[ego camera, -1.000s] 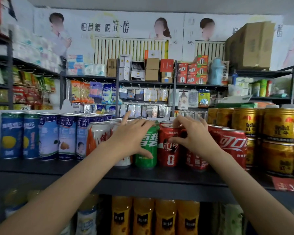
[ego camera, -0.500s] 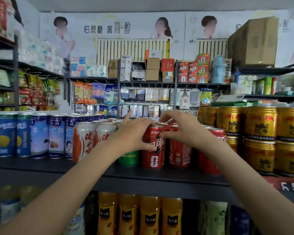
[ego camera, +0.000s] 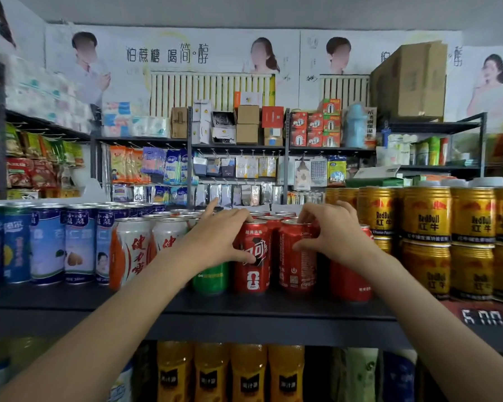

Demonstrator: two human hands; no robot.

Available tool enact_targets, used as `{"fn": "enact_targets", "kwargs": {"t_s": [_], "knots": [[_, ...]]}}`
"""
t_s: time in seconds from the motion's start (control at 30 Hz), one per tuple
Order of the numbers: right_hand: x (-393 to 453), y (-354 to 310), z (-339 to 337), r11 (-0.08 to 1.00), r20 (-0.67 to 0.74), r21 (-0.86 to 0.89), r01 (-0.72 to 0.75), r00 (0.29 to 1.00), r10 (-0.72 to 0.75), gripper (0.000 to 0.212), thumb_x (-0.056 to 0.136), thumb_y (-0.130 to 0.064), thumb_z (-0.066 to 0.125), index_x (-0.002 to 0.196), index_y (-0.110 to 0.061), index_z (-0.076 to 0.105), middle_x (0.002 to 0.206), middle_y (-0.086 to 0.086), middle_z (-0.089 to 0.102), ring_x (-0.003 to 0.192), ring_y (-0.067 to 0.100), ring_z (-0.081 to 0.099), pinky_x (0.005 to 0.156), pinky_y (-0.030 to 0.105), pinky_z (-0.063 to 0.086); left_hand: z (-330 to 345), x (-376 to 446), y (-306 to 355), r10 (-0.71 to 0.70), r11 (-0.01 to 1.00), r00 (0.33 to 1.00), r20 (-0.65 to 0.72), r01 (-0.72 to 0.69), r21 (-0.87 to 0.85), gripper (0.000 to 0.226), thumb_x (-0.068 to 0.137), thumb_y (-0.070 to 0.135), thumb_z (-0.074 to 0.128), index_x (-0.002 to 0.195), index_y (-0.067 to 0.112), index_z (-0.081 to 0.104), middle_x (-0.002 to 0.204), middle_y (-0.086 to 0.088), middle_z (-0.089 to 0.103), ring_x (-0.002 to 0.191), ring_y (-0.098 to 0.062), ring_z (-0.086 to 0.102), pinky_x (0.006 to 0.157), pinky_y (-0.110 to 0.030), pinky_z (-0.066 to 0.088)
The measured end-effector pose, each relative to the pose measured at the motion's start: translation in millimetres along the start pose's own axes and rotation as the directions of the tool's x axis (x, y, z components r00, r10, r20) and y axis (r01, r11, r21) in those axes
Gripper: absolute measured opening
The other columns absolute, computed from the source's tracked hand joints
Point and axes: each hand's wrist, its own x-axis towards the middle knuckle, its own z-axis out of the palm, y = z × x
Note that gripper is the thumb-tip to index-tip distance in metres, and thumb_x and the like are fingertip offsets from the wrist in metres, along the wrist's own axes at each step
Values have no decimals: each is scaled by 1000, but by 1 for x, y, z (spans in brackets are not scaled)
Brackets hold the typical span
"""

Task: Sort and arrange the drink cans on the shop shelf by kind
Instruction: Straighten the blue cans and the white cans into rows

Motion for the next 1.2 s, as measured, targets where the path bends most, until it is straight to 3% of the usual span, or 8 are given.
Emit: {"fn": "enact_targets", "kwargs": {"t_s": [0.27, 0.43, 0.53, 0.67, 0.77, 0.9, 0.97, 1.2], "knots": [[2, -8, -11, 996, 18, -75, -47, 999, 49, 41, 71, -56, 69, 94, -26, 54, 92, -10, 52, 99, 13, 54, 104, 40, 21, 6, 7, 0, -16, 998, 999, -38, 18, 58, 75, 70, 61, 64, 128, 21, 40, 133, 6, 47, 130, -14, 36, 113, -35, -7], [9, -24, 2, 967, -13, -223, -120, 993, 120, 62, 71, -73, 53, 103, -20, 52, 104, 0, 53, 99, 21, 56, 105, 49, 24, 7, 8, 1, -14, 999, 998, -55, 16, 44, 73, 70, 59, 65, 127, 20, 41, 133, 5, 48, 131, -16, 36, 113, -35, -5], [15, -27, 4, 974, 15, -221, -51, 998, 56, 50, 76, -61, 61, 100, -18, 51, 100, -1, 54, 99, 20, 54, 102, 45, 31, 4, 7, -1, -26, 999, 999, -37, 27, 21, 73, 70, 55, 67, 127, 18, 41, 133, 4, 48, 133, -19, 33, 114, -36, -5], [17, -8, -29, 979, 319, 204, 21, 944, -87, 20, 79, -23, 70, 88, -19, 54, 102, -7, 54, 104, 12, 50, 91, 27, 40, 3, 6, -7, 0, 999, 1000, -10, 0, -36, 63, 70, 52, 70, 118, 19, 45, 123, 5, 56, 121, -16, 47, 114, -37, -5], [14, 0, -40, 972, 340, 233, 1, 937, -82, 32, 78, -25, 72, 105, -21, 55, 120, -7, 51, 113, 9, 45, 93, 27, 33, 1, 6, -7, 6, 999, 1000, -3, -6, -34, 63, 70, 51, 70, 119, 19, 44, 125, 5, 56, 121, -15, 48, 113, -36, -6], [11, -22, -9, 998, 308, -68, -7, 951, 27, 65, 72, -59, 67, 120, -20, 45, 119, -3, 55, 112, 18, 50, 105, 44, 29, -1, 4, -3, 4, 1000, 1000, -6, -4, -7, 64, 70, 51, 70, 119, 18, 45, 126, 4, 55, 125, -17, 43, 113, -35, -7], [10, -25, -2, 999, 277, -52, 8, 961, 6, 61, 74, -52, 69, 117, -18, 43, 115, -1, 58, 109, 20, 54, 101, 42, 31, -2, 3, -2, -4, 1000, 1000, -3, 4, -7, 64, 69, 51, 70, 118, 18, 46, 126, 5, 55, 126, -17, 42, 112, -34, -8], [20, -7, -31, 985, 538, 166, -37, 841, -59, 58, 76, -14, 72, 122, -25, 39, 129, -1, 48, 115, 19, 47, 92, 34, 42, -5, 8, -9, 36, 999, 997, 61, -35, -12, 61, 71, 52, 67, 120, 23, 46, 129, 10, 53, 125, -11, 45, 112, -36, -10]]}}
